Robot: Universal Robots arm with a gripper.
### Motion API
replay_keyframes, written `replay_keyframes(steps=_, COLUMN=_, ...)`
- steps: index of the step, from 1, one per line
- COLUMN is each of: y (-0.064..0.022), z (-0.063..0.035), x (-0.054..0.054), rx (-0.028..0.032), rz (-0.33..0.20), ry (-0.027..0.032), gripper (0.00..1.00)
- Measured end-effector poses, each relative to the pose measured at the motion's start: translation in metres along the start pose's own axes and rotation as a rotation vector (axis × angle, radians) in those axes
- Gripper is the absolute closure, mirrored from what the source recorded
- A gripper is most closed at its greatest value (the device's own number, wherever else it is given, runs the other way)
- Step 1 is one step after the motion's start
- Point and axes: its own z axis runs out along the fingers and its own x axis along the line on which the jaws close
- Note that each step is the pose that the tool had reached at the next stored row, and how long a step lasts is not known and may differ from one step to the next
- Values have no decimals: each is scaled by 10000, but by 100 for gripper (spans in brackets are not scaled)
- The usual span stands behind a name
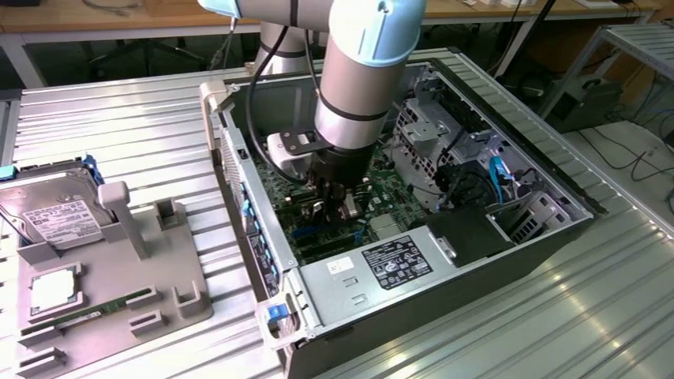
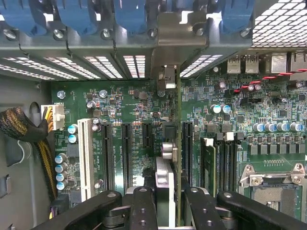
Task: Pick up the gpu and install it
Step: 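Insert the gpu into the slot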
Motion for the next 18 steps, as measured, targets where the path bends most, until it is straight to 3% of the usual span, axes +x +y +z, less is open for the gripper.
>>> replay_keyframes(steps=18, y=16, z=-12, x=0, rx=-2, rz=-76, ry=-7, gripper=72)
